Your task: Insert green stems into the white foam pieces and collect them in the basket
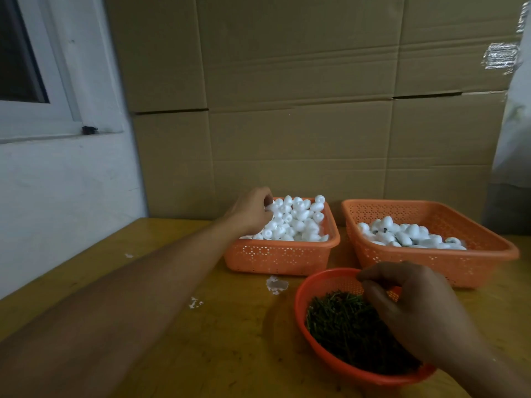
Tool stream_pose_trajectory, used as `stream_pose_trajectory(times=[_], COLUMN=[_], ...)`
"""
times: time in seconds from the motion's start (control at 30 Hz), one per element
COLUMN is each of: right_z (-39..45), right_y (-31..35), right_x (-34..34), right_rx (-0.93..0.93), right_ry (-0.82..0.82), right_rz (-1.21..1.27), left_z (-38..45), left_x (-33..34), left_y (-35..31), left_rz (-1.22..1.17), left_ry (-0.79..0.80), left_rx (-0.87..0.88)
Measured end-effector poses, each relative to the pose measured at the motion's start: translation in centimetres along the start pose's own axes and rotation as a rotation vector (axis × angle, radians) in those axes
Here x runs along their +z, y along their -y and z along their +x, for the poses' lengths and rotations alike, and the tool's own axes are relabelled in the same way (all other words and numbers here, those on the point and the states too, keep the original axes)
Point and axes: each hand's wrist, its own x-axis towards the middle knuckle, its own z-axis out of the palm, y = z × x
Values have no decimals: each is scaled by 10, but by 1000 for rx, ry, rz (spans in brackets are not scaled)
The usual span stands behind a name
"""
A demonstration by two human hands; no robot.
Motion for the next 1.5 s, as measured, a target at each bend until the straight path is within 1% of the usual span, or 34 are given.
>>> stream_pose_trajectory(times=[0.07, 0.13, 0.3, 0.37, 0.47, 0.53, 0.73, 0.9, 1.0, 1.1, 1.17, 1.33, 1.5], right_z=[0, 1, 0, -1, 0, -1, 0, 3, 4, 7, 9, 11, 11], right_y=[0, -1, -5, -5, -5, -4, -1, 1, 4, 6, 6, 2, -1], right_x=[0, 0, 1, 2, 2, 3, 3, 7, 13, 18, 20, 21, 18], right_rx=[-14, -26, -47, -47, -51, -54, -66, -36, -58, -65, -58, -52, -19], right_ry=[3, 12, 111, 172, 238, 272, 423, 430, 465, 565, 601, 588, 578], right_rz=[-3, -11, -65, -132, -218, -259, -369, -481, -528, -503, -460, -393, -364], left_z=[-14, -34, -85, -106, -133, -145, -158, -163, -165, -167, -168, -168, -170], left_x=[-4, -9, -16, -17, -17, -15, -13, -11, -12, -11, -11, -10, -12], left_y=[-4, -11, -42, -53, -64, -69, -75, -78, -77, -79, -82, -82, -84], left_rz=[-122, -251, -649, -729, -779, -811, -985, -1210, -1257, -1242, -1235, -1298, -1378], left_ry=[-61, -96, -115, -104, -57, -11, 91, 246, 317, 321, 308, 295, 307], left_rx=[6, 56, 184, 215, 216, 184, 137, 75, 50, 32, 10, -14, -79])
